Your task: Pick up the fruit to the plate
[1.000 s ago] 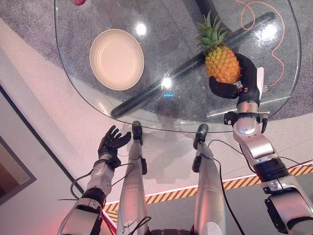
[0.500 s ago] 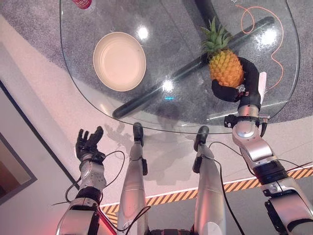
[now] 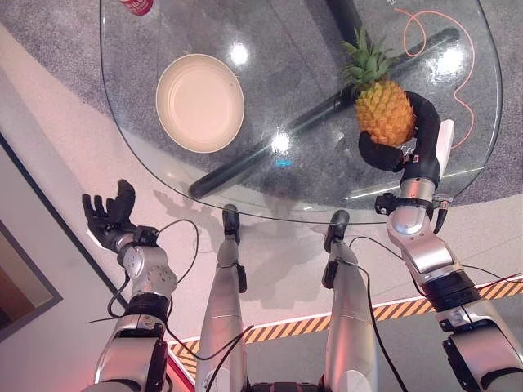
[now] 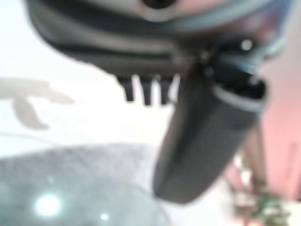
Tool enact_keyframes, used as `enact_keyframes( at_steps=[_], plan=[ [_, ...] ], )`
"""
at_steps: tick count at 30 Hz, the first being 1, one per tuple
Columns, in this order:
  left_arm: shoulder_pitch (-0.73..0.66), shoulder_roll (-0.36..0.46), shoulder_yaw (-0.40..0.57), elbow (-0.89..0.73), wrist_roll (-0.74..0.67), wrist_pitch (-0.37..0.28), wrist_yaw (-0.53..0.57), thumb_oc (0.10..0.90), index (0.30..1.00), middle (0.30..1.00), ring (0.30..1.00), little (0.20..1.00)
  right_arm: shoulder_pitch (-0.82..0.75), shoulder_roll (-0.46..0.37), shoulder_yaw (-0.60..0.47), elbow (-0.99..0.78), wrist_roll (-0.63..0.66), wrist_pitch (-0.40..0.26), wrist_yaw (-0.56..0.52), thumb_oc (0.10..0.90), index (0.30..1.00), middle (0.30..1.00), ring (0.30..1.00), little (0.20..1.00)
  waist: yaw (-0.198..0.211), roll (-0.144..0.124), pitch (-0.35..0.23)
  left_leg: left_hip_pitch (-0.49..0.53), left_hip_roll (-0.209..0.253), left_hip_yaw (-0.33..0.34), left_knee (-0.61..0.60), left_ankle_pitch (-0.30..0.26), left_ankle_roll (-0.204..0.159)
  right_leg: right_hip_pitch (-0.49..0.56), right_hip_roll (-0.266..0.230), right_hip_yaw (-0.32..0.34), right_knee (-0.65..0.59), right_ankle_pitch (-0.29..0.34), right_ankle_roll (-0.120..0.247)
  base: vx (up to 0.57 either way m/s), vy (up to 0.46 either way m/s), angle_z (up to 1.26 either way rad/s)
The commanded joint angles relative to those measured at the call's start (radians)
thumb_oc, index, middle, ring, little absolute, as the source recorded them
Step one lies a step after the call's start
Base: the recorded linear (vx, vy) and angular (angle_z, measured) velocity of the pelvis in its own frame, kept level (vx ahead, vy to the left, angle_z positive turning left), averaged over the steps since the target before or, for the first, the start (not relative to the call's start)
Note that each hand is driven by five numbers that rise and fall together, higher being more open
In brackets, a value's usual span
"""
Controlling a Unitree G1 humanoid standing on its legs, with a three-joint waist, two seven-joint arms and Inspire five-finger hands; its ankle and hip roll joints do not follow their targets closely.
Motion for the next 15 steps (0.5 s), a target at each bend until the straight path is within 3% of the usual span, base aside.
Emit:
enact_keyframes(
  at_steps=[1,6,15],
  plan=[
    [-0.019,0.112,0.038,-0.086,0.184,-0.140,0.065,0.800,0.900,0.900,0.900,0.900,-0.047,-0.046,-0.045,-0.188,-0.126,-0.142,-0.072,0.100,0.300,0.300,0.300,0.200,-0.001,-0.020,-0.010,-0.009,-0.025,-0.008,0.104,-0.094,0.024,0.033,0.035,-0.046,-0.066,0.024,-0.029,0.00,0.000,0.00],
    [-0.040,0.088,0.023,-0.237,0.274,-0.117,0.074,0.800,0.900,0.900,0.900,0.900,-0.044,-0.041,-0.067,-0.217,-0.154,-0.167,-0.049,0.100,0.300,0.300,0.300,0.200,0.003,-0.019,-0.010,-0.013,-0.025,-0.006,0.104,-0.095,0.024,0.035,0.034,-0.048,-0.069,0.026,-0.025,0.00,-0.013,0.00],
    [-0.061,0.049,-0.022,-0.411,0.351,-0.102,-0.042,0.800,0.900,0.900,0.900,0.900,-0.067,-0.015,-0.088,-0.254,-0.216,-0.203,-0.035,0.100,0.300,0.300,0.300,0.200,0.004,-0.017,-0.010,-0.007,-0.026,-0.002,0.093,-0.096,0.028,0.043,0.035,-0.047,-0.078,0.032,-0.019,0.00,-0.004,0.00]
  ],
)
